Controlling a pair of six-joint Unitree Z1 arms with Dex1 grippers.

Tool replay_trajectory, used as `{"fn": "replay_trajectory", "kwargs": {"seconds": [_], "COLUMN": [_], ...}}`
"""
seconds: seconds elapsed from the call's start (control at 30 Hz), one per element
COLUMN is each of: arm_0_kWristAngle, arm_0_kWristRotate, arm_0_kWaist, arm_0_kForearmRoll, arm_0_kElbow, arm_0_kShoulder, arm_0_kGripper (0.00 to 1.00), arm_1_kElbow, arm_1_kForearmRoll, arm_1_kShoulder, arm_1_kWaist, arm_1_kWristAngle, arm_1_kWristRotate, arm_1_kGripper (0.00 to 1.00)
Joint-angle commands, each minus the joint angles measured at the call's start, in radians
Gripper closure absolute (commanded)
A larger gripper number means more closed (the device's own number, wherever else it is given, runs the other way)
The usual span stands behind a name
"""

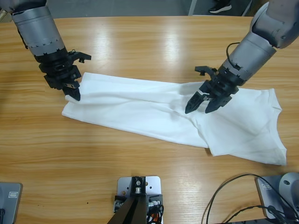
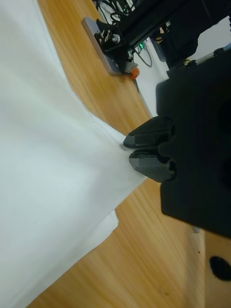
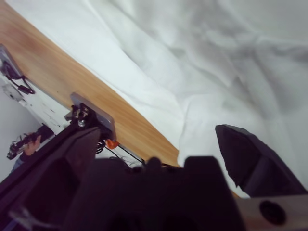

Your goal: Fold clothes

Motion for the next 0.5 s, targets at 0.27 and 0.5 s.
{"fn": "replay_trajectory", "kwargs": {"seconds": [0.27, 0.5], "arm_0_kWristAngle": [0.018, 0.018], "arm_0_kWristRotate": [0.007, 0.009], "arm_0_kWaist": [-0.011, -0.011], "arm_0_kForearmRoll": [0.015, 0.01], "arm_0_kElbow": [0.14, 0.14], "arm_0_kShoulder": [-0.052, -0.051], "arm_0_kGripper": [1.0, 1.0], "arm_1_kElbow": [-0.135, -0.147], "arm_1_kForearmRoll": [0.013, -0.004], "arm_1_kShoulder": [0.071, 0.133], "arm_1_kWaist": [0.045, 0.066], "arm_1_kWristAngle": [0.002, 0.005], "arm_1_kWristRotate": [0.025, 0.025], "arm_1_kGripper": [0.013, 0.013]}}
